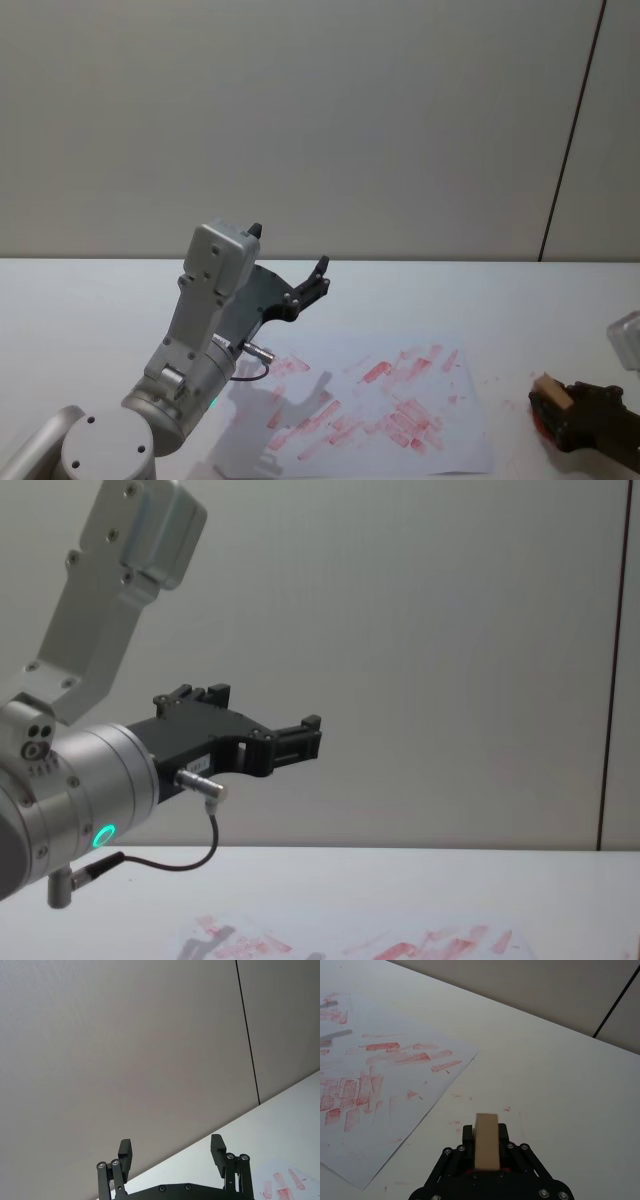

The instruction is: Use the one hand to pick up the stamp and affix it onto the A4 paper.

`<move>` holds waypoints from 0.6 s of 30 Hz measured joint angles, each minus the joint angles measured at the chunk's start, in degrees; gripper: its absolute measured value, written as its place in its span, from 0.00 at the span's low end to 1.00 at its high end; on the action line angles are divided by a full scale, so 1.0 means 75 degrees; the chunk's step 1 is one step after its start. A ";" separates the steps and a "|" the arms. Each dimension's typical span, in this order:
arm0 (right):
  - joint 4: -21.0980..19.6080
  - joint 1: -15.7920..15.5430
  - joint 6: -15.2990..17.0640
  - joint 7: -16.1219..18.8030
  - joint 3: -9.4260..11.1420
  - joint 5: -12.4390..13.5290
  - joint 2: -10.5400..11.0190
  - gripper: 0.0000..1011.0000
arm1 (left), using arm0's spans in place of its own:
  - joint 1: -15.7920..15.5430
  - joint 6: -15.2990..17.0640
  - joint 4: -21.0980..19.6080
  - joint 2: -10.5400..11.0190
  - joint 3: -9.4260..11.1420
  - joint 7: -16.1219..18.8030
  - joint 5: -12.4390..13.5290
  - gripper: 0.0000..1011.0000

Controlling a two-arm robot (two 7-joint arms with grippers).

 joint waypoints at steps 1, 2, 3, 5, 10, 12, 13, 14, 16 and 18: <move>-0.0001 -0.0008 -0.0003 0.0001 -0.0001 0.0000 0.0005 0.29 | 0.0000 0.0000 0.0000 -0.0001 0.0000 0.0000 0.0000 0.99; -0.0001 -0.0012 -0.0004 0.0002 -0.0001 0.0000 0.0007 0.31 | 0.0000 0.0000 0.0000 0.0000 0.0000 0.0000 0.0000 0.99; 0.0000 -0.0019 -0.0006 0.0003 -0.0002 0.0000 0.0011 0.33 | 0.0000 0.0000 0.0000 0.0000 0.0000 0.0000 0.0000 0.99; -0.0001 -0.0024 -0.0008 0.0004 -0.0002 0.0000 0.0013 0.39 | 0.0000 0.0000 0.0000 -0.0001 0.0000 0.0000 0.0000 0.99; -0.0001 -0.0039 -0.0013 0.0008 -0.0003 0.0000 0.0020 0.58 | 0.0000 0.0000 0.0000 0.0000 0.0000 0.0000 0.0000 0.99; -0.0001 -0.0045 -0.0015 0.0010 -0.0003 -0.0001 0.0022 0.59 | 0.0000 0.0000 0.0000 0.0000 0.0001 0.0000 0.0000 0.99; -0.0001 -0.0046 -0.0016 0.0011 -0.0003 -0.0001 0.0023 0.66 | 0.0000 0.0000 0.0000 0.0000 0.0000 0.0000 0.0000 0.99; -0.0001 -0.0047 -0.0017 0.0012 -0.0003 -0.0002 0.0024 0.70 | 0.0000 0.0000 0.0000 -0.0001 0.0000 0.0000 0.0000 0.99; -0.0001 -0.0052 -0.0019 0.0014 -0.0003 -0.0004 0.0025 0.75 | 0.0000 0.0000 0.0000 0.0000 0.0000 0.0000 0.0000 0.99; -0.0001 -0.0053 -0.0021 0.0015 -0.0003 -0.0005 0.0026 0.81 | 0.0000 0.0000 0.0000 0.0000 0.0000 0.0000 0.0000 0.99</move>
